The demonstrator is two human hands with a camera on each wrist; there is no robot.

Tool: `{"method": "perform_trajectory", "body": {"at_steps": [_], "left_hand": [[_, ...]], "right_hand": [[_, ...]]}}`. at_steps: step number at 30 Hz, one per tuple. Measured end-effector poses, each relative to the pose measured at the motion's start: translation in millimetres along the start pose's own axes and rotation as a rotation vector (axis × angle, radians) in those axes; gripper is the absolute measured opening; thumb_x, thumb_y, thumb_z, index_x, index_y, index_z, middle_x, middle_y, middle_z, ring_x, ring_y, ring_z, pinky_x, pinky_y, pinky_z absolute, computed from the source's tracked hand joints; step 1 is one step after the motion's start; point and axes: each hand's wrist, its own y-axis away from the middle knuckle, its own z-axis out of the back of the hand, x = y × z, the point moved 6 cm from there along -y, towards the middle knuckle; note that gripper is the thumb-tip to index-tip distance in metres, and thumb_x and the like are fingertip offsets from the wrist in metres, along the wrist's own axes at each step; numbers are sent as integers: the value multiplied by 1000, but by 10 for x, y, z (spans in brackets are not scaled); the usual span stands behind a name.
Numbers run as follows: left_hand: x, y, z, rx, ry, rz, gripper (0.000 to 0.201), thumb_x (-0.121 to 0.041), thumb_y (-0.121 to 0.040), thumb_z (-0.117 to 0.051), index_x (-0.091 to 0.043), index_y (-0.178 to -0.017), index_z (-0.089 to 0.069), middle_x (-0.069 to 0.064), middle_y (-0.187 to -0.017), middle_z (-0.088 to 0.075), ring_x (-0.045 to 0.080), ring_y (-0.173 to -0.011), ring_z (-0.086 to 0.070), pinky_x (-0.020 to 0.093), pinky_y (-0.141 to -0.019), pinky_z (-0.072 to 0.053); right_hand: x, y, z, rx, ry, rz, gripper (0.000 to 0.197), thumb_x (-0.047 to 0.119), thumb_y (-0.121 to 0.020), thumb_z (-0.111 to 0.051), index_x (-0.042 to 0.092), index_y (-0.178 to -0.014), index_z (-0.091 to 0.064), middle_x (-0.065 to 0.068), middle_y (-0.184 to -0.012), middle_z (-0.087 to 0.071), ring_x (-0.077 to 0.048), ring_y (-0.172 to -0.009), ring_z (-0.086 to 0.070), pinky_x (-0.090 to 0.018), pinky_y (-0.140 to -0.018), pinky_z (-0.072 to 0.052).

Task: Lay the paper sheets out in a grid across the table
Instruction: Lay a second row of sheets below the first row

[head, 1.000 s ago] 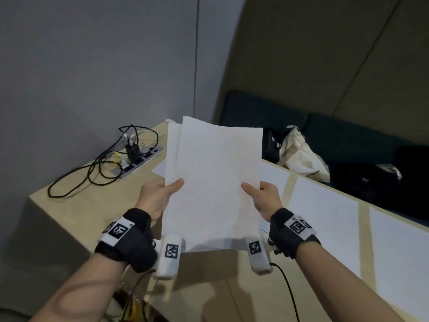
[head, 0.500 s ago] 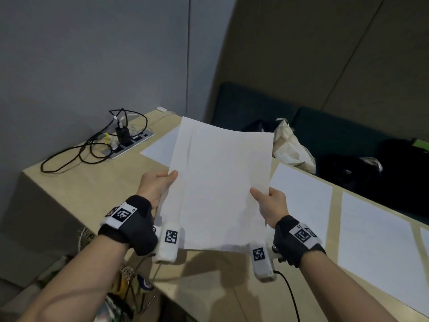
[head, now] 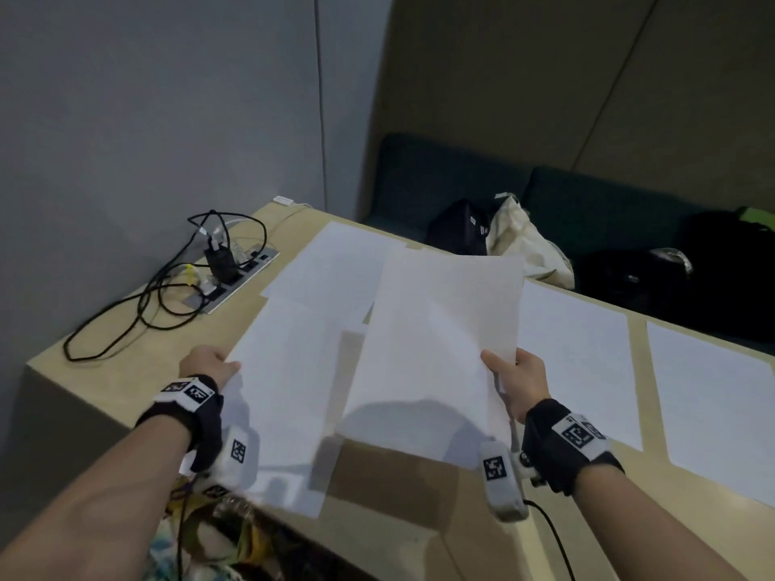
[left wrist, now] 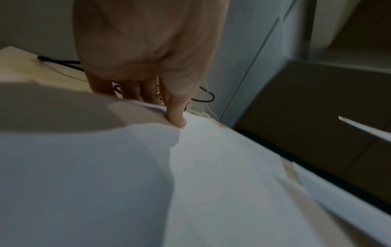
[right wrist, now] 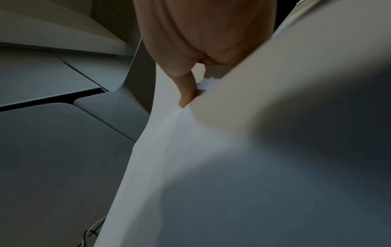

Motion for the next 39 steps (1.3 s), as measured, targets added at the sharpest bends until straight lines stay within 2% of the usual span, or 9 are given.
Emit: {"method": "perform_trajectory", "body": {"at_steps": [4,7,9,11,16,19,24,29,39], "left_hand": [[-187,158,-29,-53,-210,-160,56,-19,-81,-66,-9,-133,-47,23,-139,-35,40,-128,-35,45,-104,-32],[-368,471,-446,260,-348,-403,77,-43,-79,-66,-26,-145,-32,11,-153,-17,34,-139,-23,45,-112,-23],[-295,604,-715,485,-533,-432,95,-57,-75,-65,-34,-151,-13,6,-161,1,31,-147,-4,53,-114,-14],[-199,578,-786,546,-602,-402,104,-58,-72,-67,-38,-151,-3,2,-161,13,31,-148,10,60,-113,-9],[-104,364,-661,553,-582,-401,107,-45,-68,-77,-37,-150,-8,1,-161,13,33,-147,14,64,-111,-13],[-36,244,-641,556,-588,-414,110,-41,-67,-79,-36,-150,-8,2,-161,13,34,-147,16,64,-111,-16],[-30,215,-656,554,-573,-420,110,-40,-67,-79,-34,-151,-8,4,-161,13,35,-146,16,64,-111,-16],[-61,255,-651,538,-542,-417,108,-41,-67,-79,-34,-150,-11,3,-161,10,32,-147,14,63,-112,-15],[-679,233,-662,414,-460,-469,81,-43,-83,-64,-22,-149,-23,4,-161,-7,23,-148,-7,51,-114,-18]], "right_hand": [[-68,24,-5,-77,16,-14,38,3,-85,-61,-13,-119,-55,-23,-108,-63,-31,-90,-59,-50,-93,-49],[-89,73,11,-109,4,-31,33,4,-85,-61,-12,-114,-57,-30,-114,-62,-29,-89,-56,-53,-86,-51],[-109,109,15,-117,-18,-42,34,3,-86,-61,-12,-116,-56,-28,-112,-62,-29,-88,-54,-41,-75,-51],[-137,145,20,-122,-24,-55,35,4,-86,-60,-11,-117,-55,-29,-111,-62,-29,-87,-52,-40,-74,-50],[-147,246,34,-135,8,-59,35,3,-87,-59,-12,-118,-55,-31,-112,-62,-44,-92,-58,-47,-79,-51],[-140,277,53,-132,-12,-47,34,2,-87,-59,-13,-117,-55,-26,-112,-62,-33,-92,-57,-38,-78,-50],[-157,363,100,-122,-21,-79,8,4,-85,-61,-2,-90,-63,-41,-119,-55,-27,-89,-48,-63,-96,-40],[-157,404,141,-149,0,-80,31,4,-86,-60,-12,-112,-58,-28,-103,-65,-29,-87,-50,-57,-96,-43],[-92,418,37,-109,9,-92,5,5,-86,-60,0,-87,-62,-41,-118,-55,-28,-87,-48,-60,-97,-42]]}}
